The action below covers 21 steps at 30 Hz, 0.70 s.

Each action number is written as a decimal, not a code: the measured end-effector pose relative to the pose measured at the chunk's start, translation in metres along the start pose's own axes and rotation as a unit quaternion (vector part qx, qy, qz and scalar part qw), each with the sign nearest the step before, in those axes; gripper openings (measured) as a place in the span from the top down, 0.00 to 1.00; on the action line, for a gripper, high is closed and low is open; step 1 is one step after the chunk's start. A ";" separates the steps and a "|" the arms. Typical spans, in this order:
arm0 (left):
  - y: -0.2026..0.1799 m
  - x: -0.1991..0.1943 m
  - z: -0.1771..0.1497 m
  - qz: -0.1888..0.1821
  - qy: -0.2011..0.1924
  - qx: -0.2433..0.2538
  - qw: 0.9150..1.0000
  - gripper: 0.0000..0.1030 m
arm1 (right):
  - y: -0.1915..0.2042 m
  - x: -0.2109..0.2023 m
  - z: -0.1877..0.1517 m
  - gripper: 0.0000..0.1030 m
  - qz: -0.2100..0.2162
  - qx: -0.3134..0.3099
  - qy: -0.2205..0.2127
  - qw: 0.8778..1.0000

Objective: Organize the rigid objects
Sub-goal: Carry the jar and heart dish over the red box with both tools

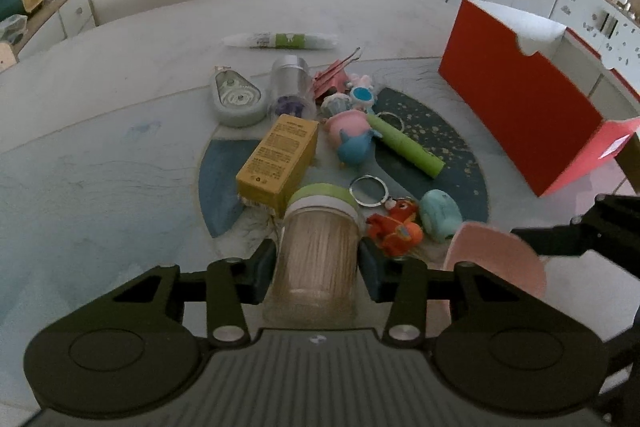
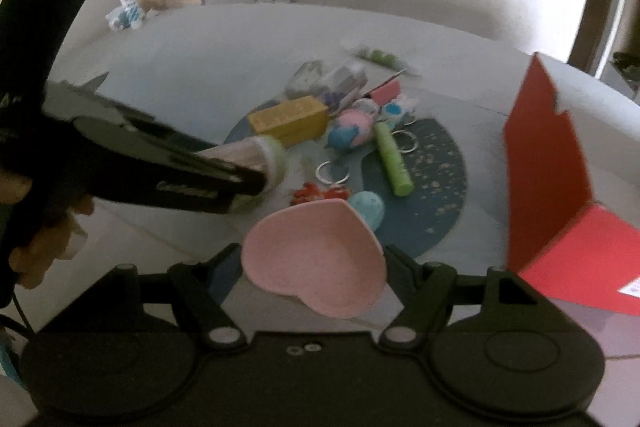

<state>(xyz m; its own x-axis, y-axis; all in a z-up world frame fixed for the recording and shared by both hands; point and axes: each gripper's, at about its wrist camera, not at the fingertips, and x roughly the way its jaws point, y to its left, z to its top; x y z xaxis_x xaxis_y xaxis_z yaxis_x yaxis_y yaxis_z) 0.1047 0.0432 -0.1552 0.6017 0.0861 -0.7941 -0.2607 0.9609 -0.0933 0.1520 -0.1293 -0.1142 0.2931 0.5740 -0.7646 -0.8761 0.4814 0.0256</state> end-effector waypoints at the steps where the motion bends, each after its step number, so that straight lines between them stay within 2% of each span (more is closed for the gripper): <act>1: 0.000 -0.003 -0.001 0.003 -0.002 0.001 1.000 0.59 | -0.001 -0.005 0.000 0.28 -0.004 0.003 -0.004 1.000; 14: -0.012 -0.043 -0.001 -0.010 -0.039 0.006 0.999 0.60 | -0.012 -0.061 -0.001 0.27 -0.050 0.037 -0.044 0.997; 21: -0.032 -0.078 0.022 -0.044 -0.073 0.018 0.996 0.60 | -0.039 -0.091 0.012 0.27 -0.065 0.065 -0.054 0.994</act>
<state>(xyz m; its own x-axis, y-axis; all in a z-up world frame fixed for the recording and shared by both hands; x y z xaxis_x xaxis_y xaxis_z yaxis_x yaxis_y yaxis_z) 0.0829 0.0115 -0.0774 0.7247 0.0353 -0.6882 -0.1760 0.9750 -0.1354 0.1643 -0.1929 -0.0381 0.4455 0.5661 -0.6936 -0.7735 0.6335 0.0202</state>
